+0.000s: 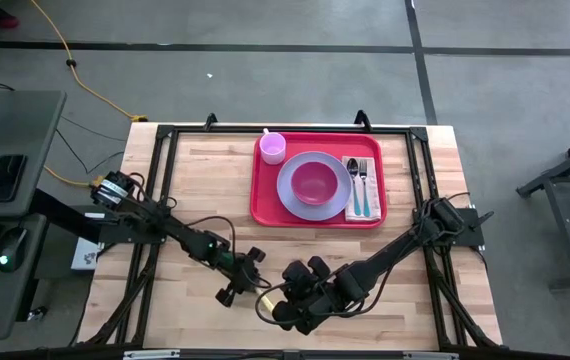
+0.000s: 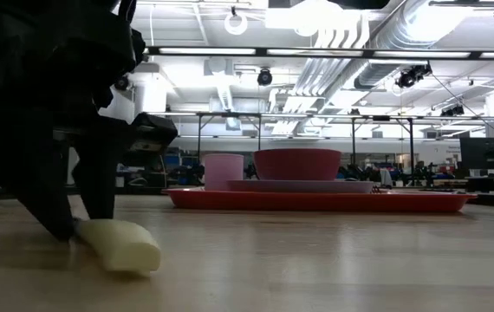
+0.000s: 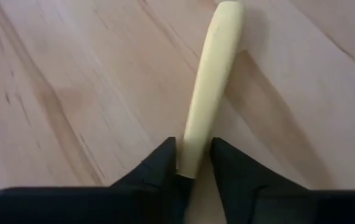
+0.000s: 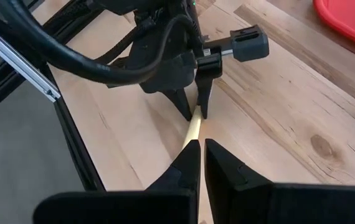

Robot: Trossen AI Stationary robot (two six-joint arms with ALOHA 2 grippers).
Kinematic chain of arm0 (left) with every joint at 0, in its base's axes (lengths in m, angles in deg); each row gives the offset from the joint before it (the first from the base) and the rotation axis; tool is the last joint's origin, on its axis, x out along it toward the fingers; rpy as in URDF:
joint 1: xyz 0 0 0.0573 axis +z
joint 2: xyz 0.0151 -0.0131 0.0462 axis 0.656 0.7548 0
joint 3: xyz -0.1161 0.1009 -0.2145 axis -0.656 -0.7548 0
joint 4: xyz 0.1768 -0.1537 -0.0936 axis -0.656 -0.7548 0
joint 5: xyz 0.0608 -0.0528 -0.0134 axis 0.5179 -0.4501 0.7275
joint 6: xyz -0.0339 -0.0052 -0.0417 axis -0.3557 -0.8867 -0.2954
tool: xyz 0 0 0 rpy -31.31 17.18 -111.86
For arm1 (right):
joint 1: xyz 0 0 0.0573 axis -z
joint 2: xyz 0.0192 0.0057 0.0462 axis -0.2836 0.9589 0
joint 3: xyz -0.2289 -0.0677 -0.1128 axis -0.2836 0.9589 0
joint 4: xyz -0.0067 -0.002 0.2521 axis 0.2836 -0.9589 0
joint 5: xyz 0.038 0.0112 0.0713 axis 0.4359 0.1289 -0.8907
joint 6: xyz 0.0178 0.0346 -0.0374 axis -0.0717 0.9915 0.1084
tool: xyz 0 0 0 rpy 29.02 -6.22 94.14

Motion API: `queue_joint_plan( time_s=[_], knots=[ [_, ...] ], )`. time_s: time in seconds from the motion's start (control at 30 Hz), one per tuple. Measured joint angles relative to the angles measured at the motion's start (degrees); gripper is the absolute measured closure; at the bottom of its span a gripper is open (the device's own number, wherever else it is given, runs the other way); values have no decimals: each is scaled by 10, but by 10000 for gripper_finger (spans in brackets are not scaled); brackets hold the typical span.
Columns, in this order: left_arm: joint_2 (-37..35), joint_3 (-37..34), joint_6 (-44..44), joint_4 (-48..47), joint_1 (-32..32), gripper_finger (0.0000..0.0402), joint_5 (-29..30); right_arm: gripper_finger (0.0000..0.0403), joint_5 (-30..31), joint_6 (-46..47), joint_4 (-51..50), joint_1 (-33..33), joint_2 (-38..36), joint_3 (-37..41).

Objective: Set up tray
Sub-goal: Put the yellow knife on top of the napkin to the right of the blue fork in the red tray

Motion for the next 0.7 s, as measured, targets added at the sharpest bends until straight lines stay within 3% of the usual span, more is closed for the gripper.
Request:
queue_joint_plan(
  time_s=[0.3, 0.5, 0.7],
  knots=[
    [0, -1, 0, -1, 6, 356, -13, 402, 2, 0, 3, 0, 0, 0],
    [0, 4, -13, -8, 7, 349, -14, 402, -3, 0, 3, 0, 0, 0],
    [2, 50, -14, -75, 7, 349, -9, 402, -88, 3, -5, 3, 0, 0]
  ],
)
